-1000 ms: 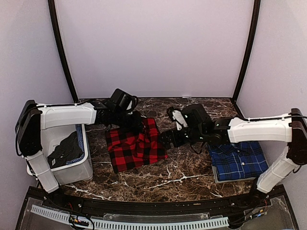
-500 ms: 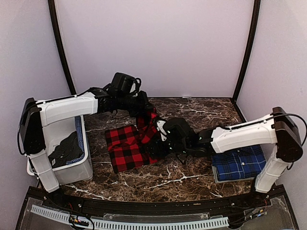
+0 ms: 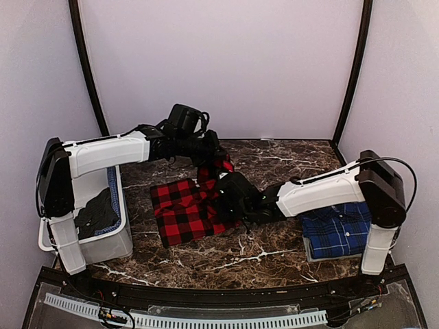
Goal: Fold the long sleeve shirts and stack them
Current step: Pass from the left arm to the right, then flatten out the crumpled shirt at the center of the board.
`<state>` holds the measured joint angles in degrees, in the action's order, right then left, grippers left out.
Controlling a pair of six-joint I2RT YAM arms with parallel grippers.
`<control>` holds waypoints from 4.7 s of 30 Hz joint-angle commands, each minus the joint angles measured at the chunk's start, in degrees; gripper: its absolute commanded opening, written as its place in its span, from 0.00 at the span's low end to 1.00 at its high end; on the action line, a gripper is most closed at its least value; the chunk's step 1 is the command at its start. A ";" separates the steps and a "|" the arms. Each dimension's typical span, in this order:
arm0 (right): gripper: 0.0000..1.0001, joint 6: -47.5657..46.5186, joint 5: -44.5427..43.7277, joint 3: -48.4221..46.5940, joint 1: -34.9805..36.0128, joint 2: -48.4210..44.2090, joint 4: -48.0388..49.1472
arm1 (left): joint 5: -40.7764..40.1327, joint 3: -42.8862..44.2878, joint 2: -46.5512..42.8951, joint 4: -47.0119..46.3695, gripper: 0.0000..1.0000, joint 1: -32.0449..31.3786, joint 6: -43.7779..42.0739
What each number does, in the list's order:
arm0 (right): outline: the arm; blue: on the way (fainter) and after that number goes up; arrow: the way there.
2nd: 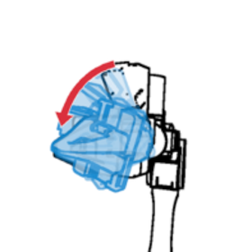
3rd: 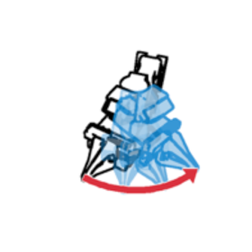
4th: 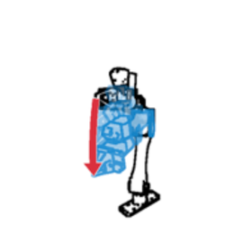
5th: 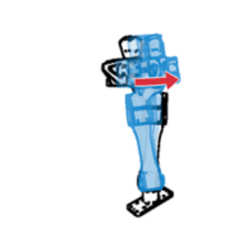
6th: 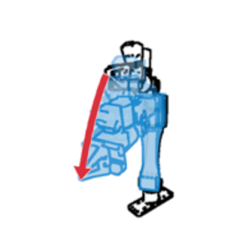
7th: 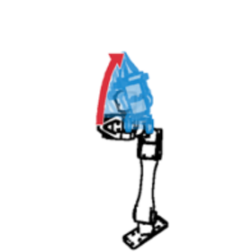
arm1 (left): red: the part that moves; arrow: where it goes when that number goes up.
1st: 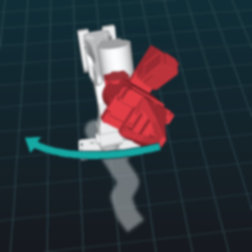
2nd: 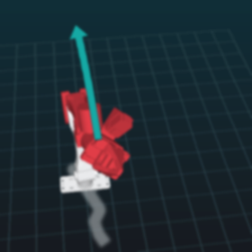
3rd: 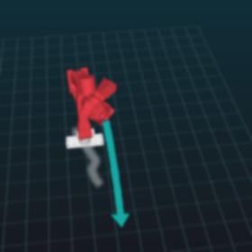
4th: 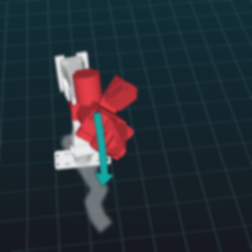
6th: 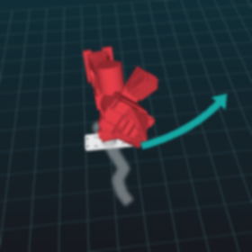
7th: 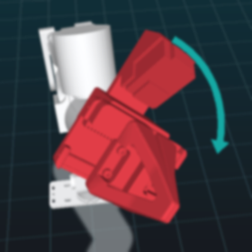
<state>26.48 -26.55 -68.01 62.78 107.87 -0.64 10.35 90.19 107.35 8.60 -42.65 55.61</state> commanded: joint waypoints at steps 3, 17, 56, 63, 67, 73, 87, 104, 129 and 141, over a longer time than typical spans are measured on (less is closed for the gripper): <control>0.05 3.50 -1.17 2.28 -4.81 -3.02 -1.31 | -5.33 5.12 0.55 5.71 0.06 0.27 -5.88; 0.00 4.22 22.22 3.95 -26.88 -0.45 0.90 | -13.29 -3.23 2.96 11.92 0.47 2.98 -14.15; 0.69 -10.10 27.18 -19.64 -32.84 4.16 -18.83 | -14.89 -8.75 7.47 14.56 0.00 -10.06 -11.13; 0.75 -9.68 28.09 -11.48 -29.74 -1.49 -18.27 | -15.37 -10.57 1.49 6.02 0.00 -12.50 -10.10; 0.77 -9.82 29.77 -5.99 -26.89 -4.28 -17.03 | -14.06 -12.21 0.14 3.12 0.00 -13.12 -12.06; 0.78 -8.36 31.28 2.25 -24.62 -8.66 -15.15 | -11.34 -17.67 -4.07 -5.30 0.00 -13.45 -15.79; 0.79 -5.76 31.72 8.16 -24.55 -15.80 -13.82 | 5.50 -32.97 -11.95 -11.29 0.00 -13.92 -32.59; 0.68 -4.13 27.07 -5.84 -24.55 5.41 -16.23 | 14.35 -35.21 -10.97 -2.21 0.00 -17.17 -38.23; 0.67 -9.23 29.44 -37.60 -33.77 29.85 -24.67 | 9.74 -31.45 -7.01 7.73 0.18 -19.48 -40.23; 0.69 -11.08 29.29 -39.28 -33.91 26.25 -27.02 | -10.24 -17.54 -10.00 13.81 0.37 -17.42 -33.80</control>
<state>16.34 2.90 -108.09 29.19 135.90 -24.99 13.43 63.35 99.42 17.78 -61.32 18.06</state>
